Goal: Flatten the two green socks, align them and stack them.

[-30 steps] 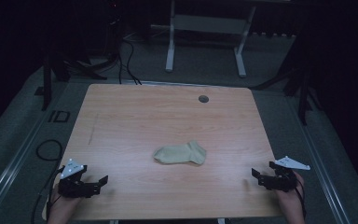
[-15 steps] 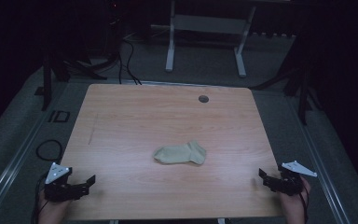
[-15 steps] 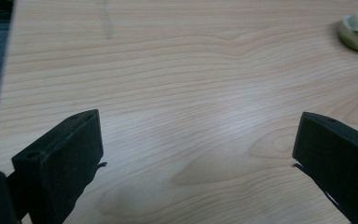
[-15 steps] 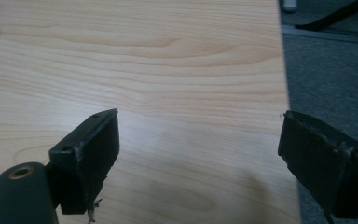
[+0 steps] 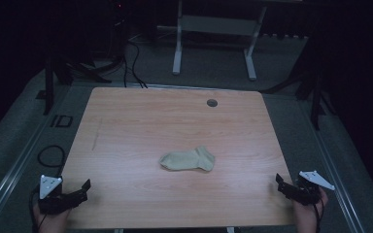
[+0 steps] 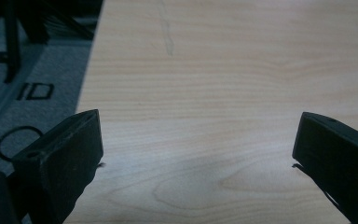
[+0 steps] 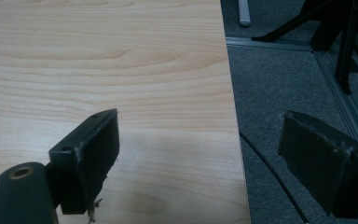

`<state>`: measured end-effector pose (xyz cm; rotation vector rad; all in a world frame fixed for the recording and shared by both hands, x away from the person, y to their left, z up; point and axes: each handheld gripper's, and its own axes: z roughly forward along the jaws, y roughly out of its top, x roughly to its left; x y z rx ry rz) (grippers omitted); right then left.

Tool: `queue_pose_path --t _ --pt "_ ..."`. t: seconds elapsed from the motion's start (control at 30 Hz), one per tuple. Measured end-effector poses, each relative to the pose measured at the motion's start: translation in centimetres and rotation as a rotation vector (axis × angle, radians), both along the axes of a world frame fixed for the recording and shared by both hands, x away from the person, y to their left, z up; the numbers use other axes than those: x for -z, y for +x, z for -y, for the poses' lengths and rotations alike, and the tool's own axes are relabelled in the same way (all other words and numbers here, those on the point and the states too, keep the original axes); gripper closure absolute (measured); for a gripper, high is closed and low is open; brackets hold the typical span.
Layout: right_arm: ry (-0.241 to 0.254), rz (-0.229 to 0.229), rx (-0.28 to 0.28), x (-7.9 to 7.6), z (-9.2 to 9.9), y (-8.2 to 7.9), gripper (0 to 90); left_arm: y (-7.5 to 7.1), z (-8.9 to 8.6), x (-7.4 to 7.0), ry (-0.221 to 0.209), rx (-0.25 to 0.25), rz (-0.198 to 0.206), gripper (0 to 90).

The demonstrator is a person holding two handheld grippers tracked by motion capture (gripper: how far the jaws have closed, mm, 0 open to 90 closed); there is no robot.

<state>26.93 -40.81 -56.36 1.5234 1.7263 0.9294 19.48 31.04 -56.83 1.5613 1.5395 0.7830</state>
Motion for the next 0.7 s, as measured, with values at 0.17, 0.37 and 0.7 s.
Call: queue_pose_path --t 0.17,0.37,0.7 --pt "-0.009 0.011 0.002 0.09 -0.16 0.06 12.6 -0.36 -0.24 -0.25 -0.005 -0.047 0.048 1.9" --pt "0.003 0.02 0.019 0.07 0.05 0.0 13.2 -0.67 -0.46 -0.17 0.001 -0.073 0.054 1.9" --pt "0.006 0.016 0.031 0.08 0.26 0.08 13.6 -0.7 -0.43 -0.07 0.01 -0.082 0.065 1.9"
